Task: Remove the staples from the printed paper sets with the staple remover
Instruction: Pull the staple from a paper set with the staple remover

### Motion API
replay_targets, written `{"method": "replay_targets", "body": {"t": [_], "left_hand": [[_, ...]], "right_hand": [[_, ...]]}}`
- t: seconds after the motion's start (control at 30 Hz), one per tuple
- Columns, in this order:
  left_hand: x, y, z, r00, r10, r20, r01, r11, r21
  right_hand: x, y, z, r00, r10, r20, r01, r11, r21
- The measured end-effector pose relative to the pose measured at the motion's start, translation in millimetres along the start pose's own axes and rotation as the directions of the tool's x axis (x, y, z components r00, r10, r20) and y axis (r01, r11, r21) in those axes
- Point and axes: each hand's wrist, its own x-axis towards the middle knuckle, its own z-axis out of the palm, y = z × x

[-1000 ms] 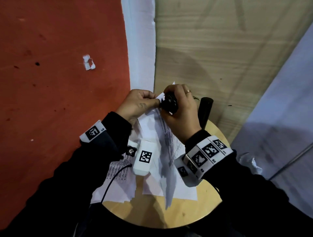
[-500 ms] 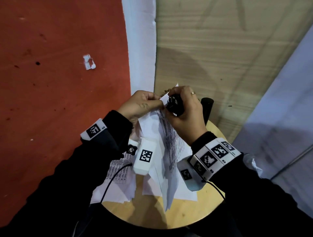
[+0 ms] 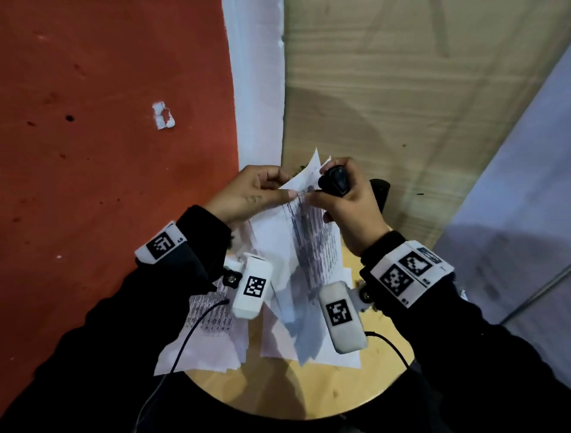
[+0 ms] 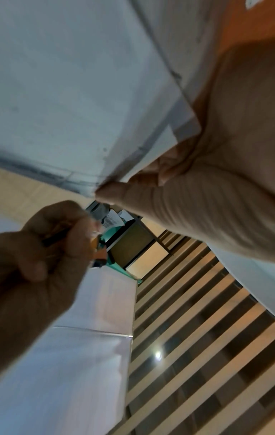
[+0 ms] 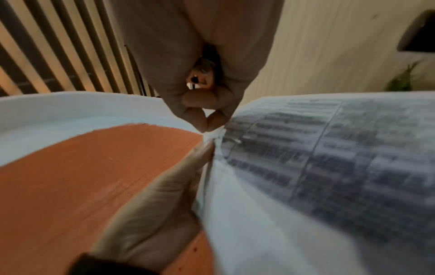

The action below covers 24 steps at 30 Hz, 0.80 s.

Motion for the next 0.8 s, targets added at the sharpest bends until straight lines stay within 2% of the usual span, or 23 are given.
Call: {"method": "replay_targets", "body": {"t": [0.07, 0.17, 0.23, 0.3, 0.37, 0.43, 0.47, 0.53, 0.63, 0.7, 0.73, 0.8], "left_hand": [[2, -2, -9, 0.999, 0.031, -0.029, -0.029, 0.997, 0.076], [3, -5, -19, 0.997, 0.057, -0.053, -0.046, 0.981, 0.186], [3, -3, -21, 0.996, 0.082, -0.025, -0.073, 0.962, 0.263], [0, 2, -23, 0.993, 0.112, 0.035, -0.117, 0.939, 0.325], [-4, 9, -30, 0.986, 0.136, 0.099, -0.162, 0.926, 0.342], [-7, 16, -39, 0.976, 0.136, 0.172, -0.188, 0.923, 0.336], [-9, 20, -43, 0.971, 0.126, 0.204, -0.188, 0.928, 0.323], [-11, 27, -55, 0.964, 0.092, 0.25, -0.167, 0.939, 0.301], [-14, 32, -75, 0.965, 0.06, 0.257, -0.132, 0.953, 0.273], [-14, 31, -84, 0.983, 0.072, 0.17, -0.116, 0.957, 0.265], [-13, 27, -89, 0.992, 0.086, 0.09, -0.107, 0.959, 0.262], [-10, 12, -103, 0.988, 0.118, -0.097, -0.091, 0.966, 0.243]], "right_hand": [[5, 8, -9, 0.998, -0.017, -0.059, 0.005, 0.983, -0.184], [11, 27, -21, 0.99, 0.014, -0.142, -0.065, 0.93, -0.363], [12, 38, -27, 0.987, 0.0, -0.159, -0.081, 0.861, -0.502], [13, 48, -30, 0.98, -0.017, -0.199, -0.099, 0.824, -0.558], [14, 55, -32, 0.972, 0.043, -0.231, -0.132, 0.913, -0.385], [15, 61, -32, 0.961, 0.165, -0.22, -0.182, 0.982, -0.058], [16, 62, -32, 0.957, 0.215, -0.194, -0.207, 0.977, 0.057], [17, 63, -32, 0.957, 0.267, -0.112, -0.251, 0.958, 0.134], [17, 59, -27, 0.956, 0.277, 0.092, -0.292, 0.926, 0.239], [17, 58, -21, 0.933, 0.297, 0.205, -0.346, 0.899, 0.268], [18, 58, -16, 0.926, 0.31, 0.217, -0.361, 0.895, 0.262], [22, 60, -6, 0.934, 0.32, 0.158, -0.352, 0.897, 0.265]]}}
